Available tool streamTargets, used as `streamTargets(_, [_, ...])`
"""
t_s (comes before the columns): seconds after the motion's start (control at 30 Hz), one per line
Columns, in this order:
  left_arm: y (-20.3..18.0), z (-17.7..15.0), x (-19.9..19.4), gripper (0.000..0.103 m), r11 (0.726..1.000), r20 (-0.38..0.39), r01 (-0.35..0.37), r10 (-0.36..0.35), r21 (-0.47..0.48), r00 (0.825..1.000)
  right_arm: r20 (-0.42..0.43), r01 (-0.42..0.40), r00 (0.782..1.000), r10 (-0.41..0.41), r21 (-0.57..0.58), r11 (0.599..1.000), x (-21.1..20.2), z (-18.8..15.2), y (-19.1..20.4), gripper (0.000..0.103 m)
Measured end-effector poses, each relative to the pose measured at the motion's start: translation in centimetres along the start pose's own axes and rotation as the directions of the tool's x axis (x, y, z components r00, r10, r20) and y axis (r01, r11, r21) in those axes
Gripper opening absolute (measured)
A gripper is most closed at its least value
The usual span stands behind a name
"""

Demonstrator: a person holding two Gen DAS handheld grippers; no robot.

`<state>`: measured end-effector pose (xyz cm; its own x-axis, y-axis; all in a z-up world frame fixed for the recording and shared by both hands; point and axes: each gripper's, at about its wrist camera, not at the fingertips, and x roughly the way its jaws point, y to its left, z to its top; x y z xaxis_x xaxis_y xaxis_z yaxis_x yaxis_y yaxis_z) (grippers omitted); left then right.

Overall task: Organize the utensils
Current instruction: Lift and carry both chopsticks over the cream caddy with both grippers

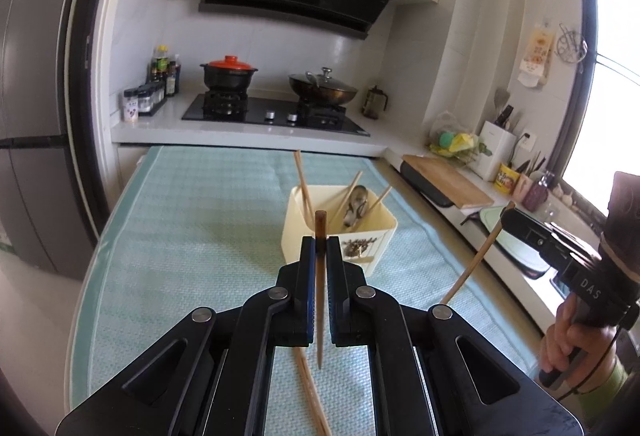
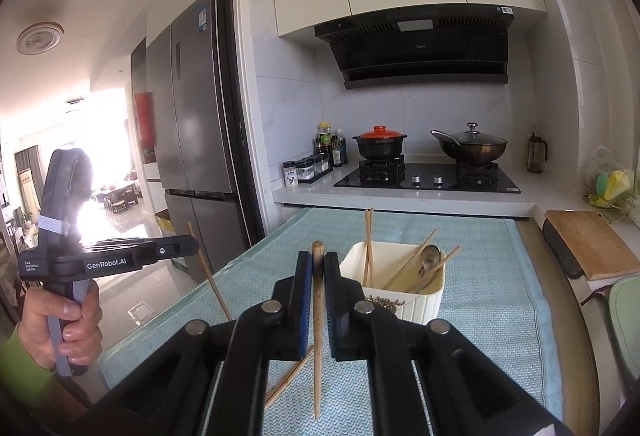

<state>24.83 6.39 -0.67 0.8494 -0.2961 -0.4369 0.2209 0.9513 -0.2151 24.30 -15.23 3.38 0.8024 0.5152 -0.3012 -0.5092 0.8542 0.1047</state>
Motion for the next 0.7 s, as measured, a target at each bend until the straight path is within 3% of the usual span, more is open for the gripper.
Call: streamTargets(0.7, [-1.7, 2.9, 0.1, 0.003, 0.999, 0.023, 0.041, -0.041, 0.005, 0.999, 0.03, 0.011, 0.999, -0.012, 0.04, 0.999, -0.3, 2.2, -1.6, 0.006])
